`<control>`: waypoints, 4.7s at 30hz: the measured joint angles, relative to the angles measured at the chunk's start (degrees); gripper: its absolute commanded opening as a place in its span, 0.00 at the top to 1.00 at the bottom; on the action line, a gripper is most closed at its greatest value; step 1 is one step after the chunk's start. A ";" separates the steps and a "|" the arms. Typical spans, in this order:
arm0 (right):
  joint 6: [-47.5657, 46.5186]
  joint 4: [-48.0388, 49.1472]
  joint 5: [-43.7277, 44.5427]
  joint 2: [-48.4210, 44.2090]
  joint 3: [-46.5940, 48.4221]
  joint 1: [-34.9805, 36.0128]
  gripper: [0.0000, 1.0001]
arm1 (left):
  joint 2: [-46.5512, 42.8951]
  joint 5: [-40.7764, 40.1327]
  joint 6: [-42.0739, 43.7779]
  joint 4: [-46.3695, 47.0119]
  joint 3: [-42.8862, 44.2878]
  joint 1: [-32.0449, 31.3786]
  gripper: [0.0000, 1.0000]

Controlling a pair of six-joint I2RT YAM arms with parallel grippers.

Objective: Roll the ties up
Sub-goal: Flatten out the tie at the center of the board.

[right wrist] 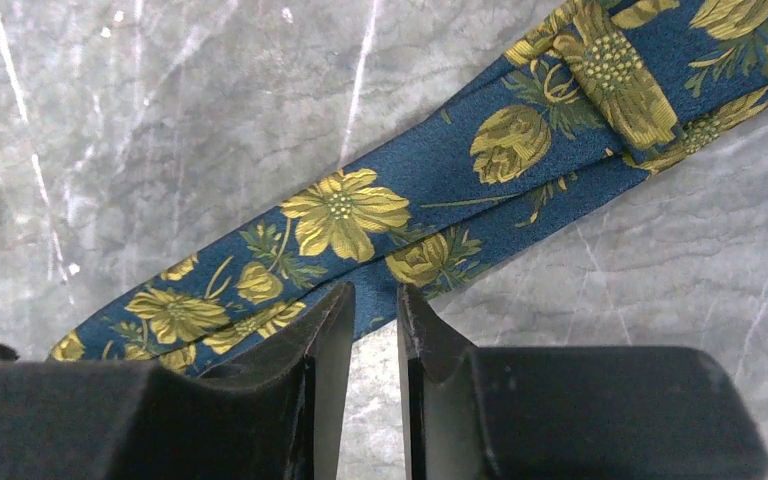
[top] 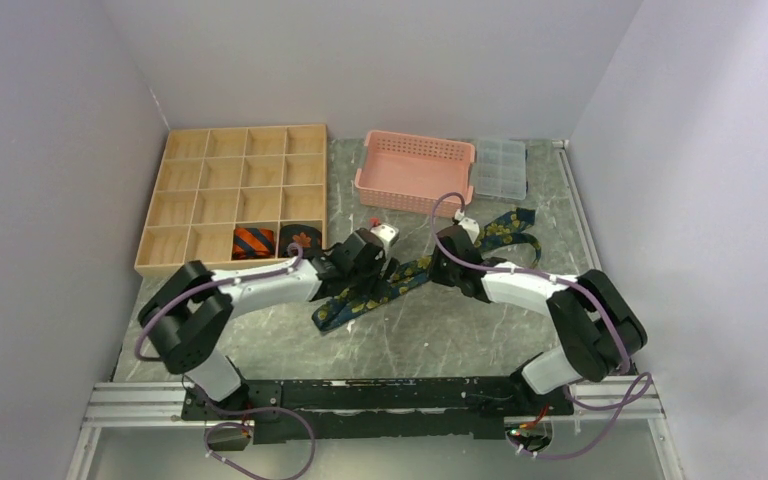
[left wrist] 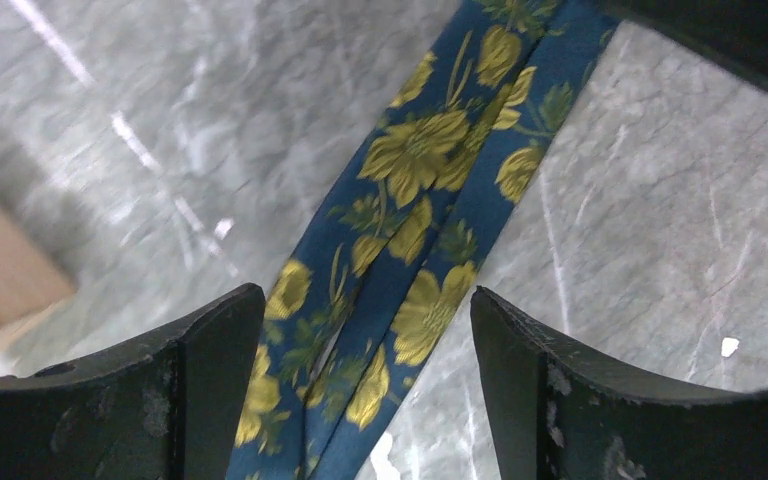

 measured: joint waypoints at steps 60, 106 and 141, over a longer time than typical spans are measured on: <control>2.84 7.04 -0.02 5.81 0.09 -2.16 0.83 | -10.34 13.57 -7.61 -5.92 -14.01 3.56 0.97; -1.95 -22.53 8.81 -1.53 5.29 -22.12 0.47 | 5.66 8.15 -19.06 38.84 -18.51 1.42 0.79; -6.19 -13.29 13.20 18.49 25.79 -33.51 0.42 | 0.87 8.63 -19.02 41.83 -24.83 -4.35 0.65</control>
